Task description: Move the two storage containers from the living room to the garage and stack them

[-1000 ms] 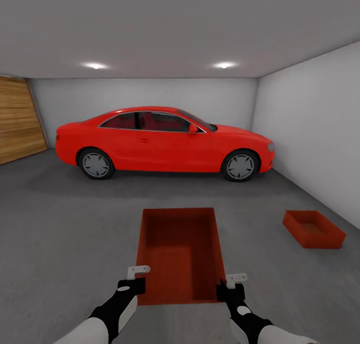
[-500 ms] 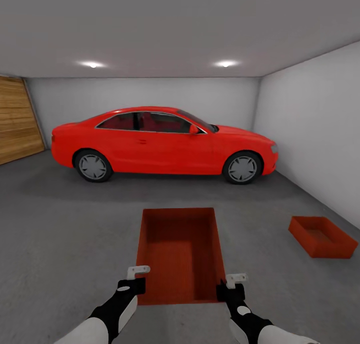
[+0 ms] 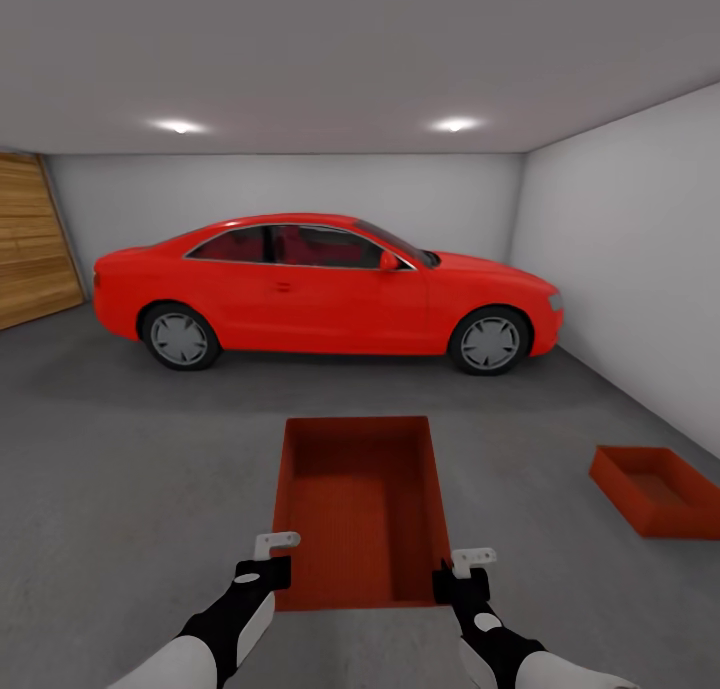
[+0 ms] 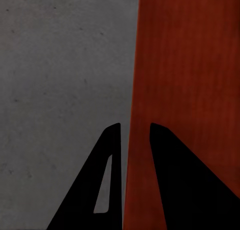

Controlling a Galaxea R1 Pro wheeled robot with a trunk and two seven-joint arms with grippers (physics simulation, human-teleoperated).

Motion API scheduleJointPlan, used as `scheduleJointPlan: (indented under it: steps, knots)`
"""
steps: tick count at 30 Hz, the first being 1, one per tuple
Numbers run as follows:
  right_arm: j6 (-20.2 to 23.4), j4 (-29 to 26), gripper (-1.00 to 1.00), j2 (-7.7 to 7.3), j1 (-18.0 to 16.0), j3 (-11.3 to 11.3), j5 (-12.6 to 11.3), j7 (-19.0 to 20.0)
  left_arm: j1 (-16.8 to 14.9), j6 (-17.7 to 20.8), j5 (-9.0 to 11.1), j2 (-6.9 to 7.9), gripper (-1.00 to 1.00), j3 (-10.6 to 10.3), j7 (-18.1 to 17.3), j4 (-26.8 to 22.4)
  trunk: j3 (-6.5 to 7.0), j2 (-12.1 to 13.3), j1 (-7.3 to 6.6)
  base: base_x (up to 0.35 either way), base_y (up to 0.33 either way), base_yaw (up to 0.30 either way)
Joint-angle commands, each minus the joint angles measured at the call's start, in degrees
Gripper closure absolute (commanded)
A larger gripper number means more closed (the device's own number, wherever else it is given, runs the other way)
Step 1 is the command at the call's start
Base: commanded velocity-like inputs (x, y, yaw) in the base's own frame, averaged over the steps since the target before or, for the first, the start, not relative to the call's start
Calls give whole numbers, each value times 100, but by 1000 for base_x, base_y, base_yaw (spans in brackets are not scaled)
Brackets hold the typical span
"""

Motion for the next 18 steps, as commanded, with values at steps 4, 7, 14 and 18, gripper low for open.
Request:
scheduleJointPlan:
  steps: [4, 7, 14, 18]
  knots:
    - [-55, 11, 100, -2, -5, -154, -174, -85, -4, 38, 3, 9, 100, 49, 67, -21, -8, -6, 4, 320, 0, 0]
    - [-55, 11, 100, -3, -5, -154, -174, -87, -4, 38, 6, 8, 100, 48, 67, -21, -8, -6, 4, 320, 0, 0]
    - [-55, 11, 100, -2, -5, -154, -175, -87, -4, 38, 3, 3, 100, 47, 64, -21, -2, -6, 4, 320, 0, -126]
    - [-55, 11, 100, -2, -5, -154, -174, -88, -4, 38, 6, 3, 100, 48, 67, -21, -1, -6, 4, 320, 0, -273]
